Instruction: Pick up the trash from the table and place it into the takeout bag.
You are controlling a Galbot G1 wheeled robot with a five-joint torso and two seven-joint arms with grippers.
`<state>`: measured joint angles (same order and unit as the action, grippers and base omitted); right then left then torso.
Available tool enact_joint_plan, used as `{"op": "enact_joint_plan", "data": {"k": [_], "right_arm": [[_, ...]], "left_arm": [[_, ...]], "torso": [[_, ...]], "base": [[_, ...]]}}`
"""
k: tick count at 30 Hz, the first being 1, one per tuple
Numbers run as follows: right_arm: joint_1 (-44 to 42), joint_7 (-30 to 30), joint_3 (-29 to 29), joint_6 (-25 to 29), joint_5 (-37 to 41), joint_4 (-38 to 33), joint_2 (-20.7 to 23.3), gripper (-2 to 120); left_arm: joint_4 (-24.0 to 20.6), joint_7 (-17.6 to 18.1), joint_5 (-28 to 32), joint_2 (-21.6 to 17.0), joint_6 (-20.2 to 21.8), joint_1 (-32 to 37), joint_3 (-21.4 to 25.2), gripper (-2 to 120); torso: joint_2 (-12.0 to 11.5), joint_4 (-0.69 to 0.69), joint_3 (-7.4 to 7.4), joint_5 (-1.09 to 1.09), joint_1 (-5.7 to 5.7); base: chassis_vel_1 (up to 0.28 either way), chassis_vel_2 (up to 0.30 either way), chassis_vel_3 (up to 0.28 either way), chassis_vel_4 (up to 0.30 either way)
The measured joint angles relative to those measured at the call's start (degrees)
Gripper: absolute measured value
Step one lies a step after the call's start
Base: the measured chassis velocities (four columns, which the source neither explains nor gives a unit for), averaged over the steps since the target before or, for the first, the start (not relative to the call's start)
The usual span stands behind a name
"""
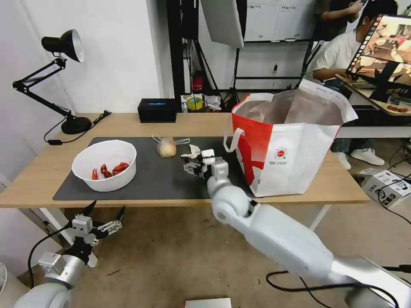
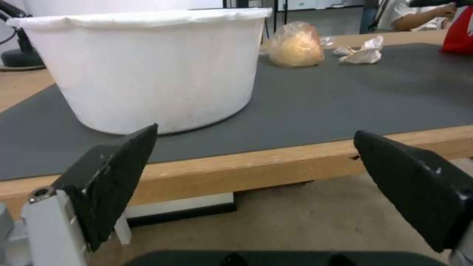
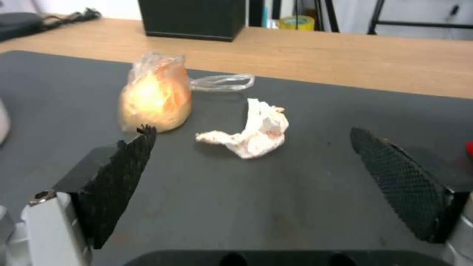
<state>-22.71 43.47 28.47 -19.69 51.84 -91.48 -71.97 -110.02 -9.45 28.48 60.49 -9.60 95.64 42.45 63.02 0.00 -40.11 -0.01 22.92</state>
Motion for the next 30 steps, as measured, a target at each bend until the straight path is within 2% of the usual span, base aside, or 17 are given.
{"op": "enact_joint_plan", "data": {"k": [2, 9, 18, 30], "right_arm": [[2.5, 3.8, 0.7, -1.5, 1.4, 3.7, -2.8, 100], [6.0, 8.9, 1.2, -3.9, 3.3, 11.2, -8.4, 100], [7.7, 9.4, 0.1, -4.9, 4.9, 18.5, -12.9, 100], [8.7, 7.1, -1.4, -5.4, 5.5, 24.3, -15.1, 100]], "left_arm": [[0.0, 0.0, -0.2, 0.2, 0.0, 0.1, 0.0, 100], [0.2, 0.0, -0.5, 0.7, -0.1, 0.1, -0.1, 100], [0.4, 0.0, -0.5, 1.0, -0.3, -0.2, -0.1, 100], [0.6, 0.0, -0.8, 1.2, -0.5, -0.9, -0.7, 100]], "torso": [[0.0, 0.01, 0.0, -0.01, 0.0], [0.0, 0.0, 0.0, 0.0, 0.0], [0.0, 0.0, 0.01, 0.0, 0.0], [0.0, 0.0, 0.0, 0.0, -0.01]], "base": [[0.0, 0.0, 0.0, 0.0], [0.0, 0.0, 0.0, 0.0], [0.0, 0.0, 0.0, 0.0], [0.0, 0.0, 0.0, 0.0]]}}
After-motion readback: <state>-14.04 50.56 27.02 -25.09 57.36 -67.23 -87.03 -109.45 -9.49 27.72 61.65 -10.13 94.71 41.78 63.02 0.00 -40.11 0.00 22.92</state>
